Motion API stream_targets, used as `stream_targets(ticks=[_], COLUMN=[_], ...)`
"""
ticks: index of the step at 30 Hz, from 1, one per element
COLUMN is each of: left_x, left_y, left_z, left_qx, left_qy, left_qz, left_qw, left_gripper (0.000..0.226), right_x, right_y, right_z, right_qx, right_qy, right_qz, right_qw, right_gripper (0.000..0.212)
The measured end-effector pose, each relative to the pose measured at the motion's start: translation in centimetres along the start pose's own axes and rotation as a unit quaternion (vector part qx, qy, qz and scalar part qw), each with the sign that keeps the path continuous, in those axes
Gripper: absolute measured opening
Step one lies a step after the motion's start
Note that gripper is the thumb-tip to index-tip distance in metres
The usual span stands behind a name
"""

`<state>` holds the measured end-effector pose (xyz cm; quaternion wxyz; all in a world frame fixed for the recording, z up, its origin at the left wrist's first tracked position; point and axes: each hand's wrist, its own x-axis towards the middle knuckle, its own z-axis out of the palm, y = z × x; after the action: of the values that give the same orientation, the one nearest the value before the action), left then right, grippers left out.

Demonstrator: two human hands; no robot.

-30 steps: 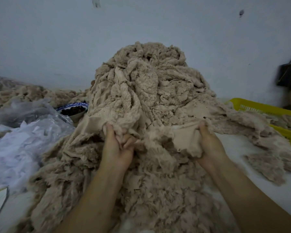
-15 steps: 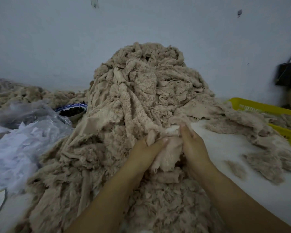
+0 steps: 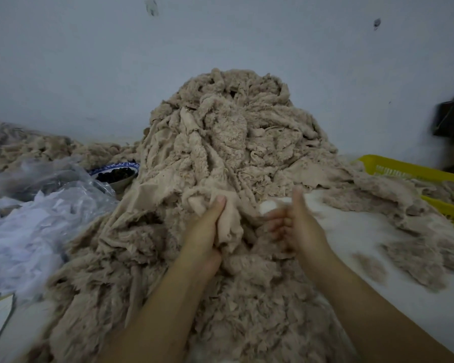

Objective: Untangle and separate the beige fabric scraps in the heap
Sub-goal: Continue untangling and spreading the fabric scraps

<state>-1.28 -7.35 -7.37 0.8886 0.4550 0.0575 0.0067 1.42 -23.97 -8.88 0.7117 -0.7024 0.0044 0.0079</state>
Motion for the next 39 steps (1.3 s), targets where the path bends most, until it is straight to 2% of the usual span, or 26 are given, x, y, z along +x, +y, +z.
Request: stream_targets(ticks=[2,4,7,9,12,17,20,23,26,28,33,36,39], left_x=[0.0,0.0,-0.3,-0.4,-0.5,-0.3,0.3,1.0,1.4,1.5,1.8,2.0,2.0], left_y=[-0.4,-0.9,-1.5,-1.7,-1.6,-1.3,-0.3,0.9,1.3,1.7,1.9,2.1,2.9], left_z=[0.2,0.3,0.6,0.9,1.1,1.1,0.3,-0.7,-1.2,-1.5,-1.9,-1.9,-3.3], left_qx=[0.019,0.057,0.130,0.157,0.199,0.193,0.164,0.097,0.048,0.018,0.004,-0.034,-0.089], left_qy=[0.006,-0.004,-0.017,-0.032,-0.066,-0.056,0.018,0.110,0.155,0.186,0.232,0.249,0.253], left_qz=[0.011,0.047,0.068,0.055,0.023,0.004,0.036,0.066,0.090,0.107,0.149,0.152,0.164], left_qw=[1.000,0.997,0.989,0.986,0.978,0.980,0.986,0.987,0.983,0.977,0.961,0.956,0.949], left_gripper=[0.032,0.028,0.028,0.023,0.019,0.019,0.027,0.026,0.022,0.029,0.027,0.030,0.031], right_x=[-1.4,-2.3,-2.0,-1.6,-0.9,0.0,0.7,1.1,1.2,1.3,1.8,2.0,2.3], right_y=[0.3,0.7,0.9,0.7,0.3,0.8,0.3,-0.3,-0.3,-0.5,-0.2,0.2,0.3], right_z=[2.3,3.5,3.6,2.9,1.9,1.3,-0.2,-1.6,-1.3,-1.6,-2.5,-2.4,-4.0], right_qx=[-0.095,-0.154,-0.178,-0.172,-0.132,-0.066,0.033,0.148,0.190,0.248,0.320,0.326,0.362], right_qy=[-0.056,-0.078,-0.040,-0.003,0.069,0.134,0.186,0.202,0.200,0.215,0.245,0.276,0.315], right_qz=[-0.072,-0.142,-0.155,-0.162,-0.168,-0.122,-0.080,-0.065,-0.055,-0.046,-0.041,-0.021,-0.012], right_qw=[0.991,0.975,0.971,0.972,0.974,0.981,0.979,0.966,0.960,0.943,0.914,0.904,0.877], right_gripper=[0.069,0.060,0.036,0.035,0.035,0.037,0.030,0.023,0.021,0.018,0.006,0.016,0.019])
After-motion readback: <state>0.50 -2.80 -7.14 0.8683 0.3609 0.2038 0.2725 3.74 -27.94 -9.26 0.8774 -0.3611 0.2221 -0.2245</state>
